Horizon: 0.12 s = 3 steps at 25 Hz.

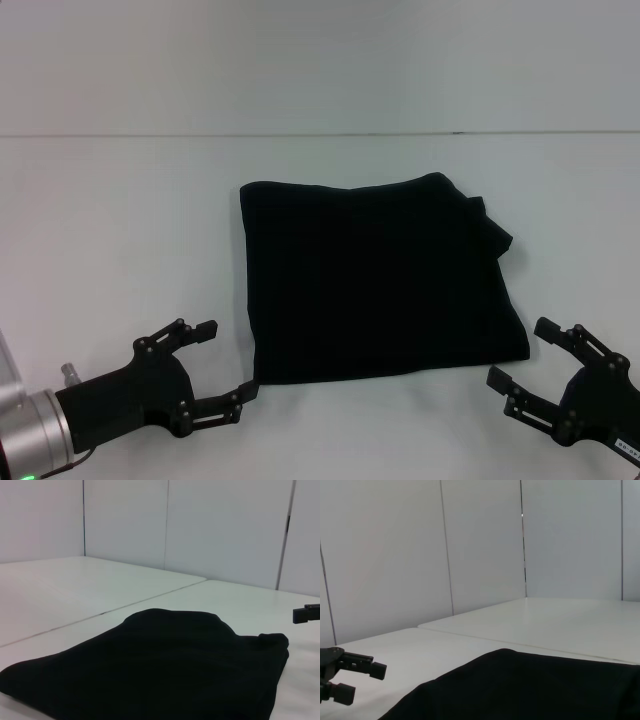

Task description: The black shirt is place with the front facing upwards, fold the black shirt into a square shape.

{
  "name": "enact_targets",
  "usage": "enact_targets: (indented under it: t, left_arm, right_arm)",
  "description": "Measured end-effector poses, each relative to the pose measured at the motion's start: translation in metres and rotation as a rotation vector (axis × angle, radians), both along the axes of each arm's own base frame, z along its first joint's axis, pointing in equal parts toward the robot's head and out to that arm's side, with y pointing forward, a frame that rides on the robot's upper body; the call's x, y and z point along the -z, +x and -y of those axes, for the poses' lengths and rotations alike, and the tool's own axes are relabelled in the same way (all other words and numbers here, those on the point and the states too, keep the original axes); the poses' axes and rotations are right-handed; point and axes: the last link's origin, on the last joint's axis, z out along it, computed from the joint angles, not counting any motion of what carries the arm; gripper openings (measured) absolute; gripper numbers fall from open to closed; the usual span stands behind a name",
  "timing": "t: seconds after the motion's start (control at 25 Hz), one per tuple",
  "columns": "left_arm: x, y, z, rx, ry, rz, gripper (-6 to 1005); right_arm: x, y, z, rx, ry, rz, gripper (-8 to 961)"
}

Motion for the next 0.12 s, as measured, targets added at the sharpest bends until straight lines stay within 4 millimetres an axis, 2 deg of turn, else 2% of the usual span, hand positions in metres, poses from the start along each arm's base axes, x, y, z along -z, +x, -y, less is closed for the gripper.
enact_targets:
  t: [0.12]
  left_arm:
    - [0.0, -0.0002, 0.0, -0.002, 0.001, 0.0, 949]
  right_arm:
    - [0.0, -0.0005, -0.0008, -0.001, 0.0, 0.0, 945]
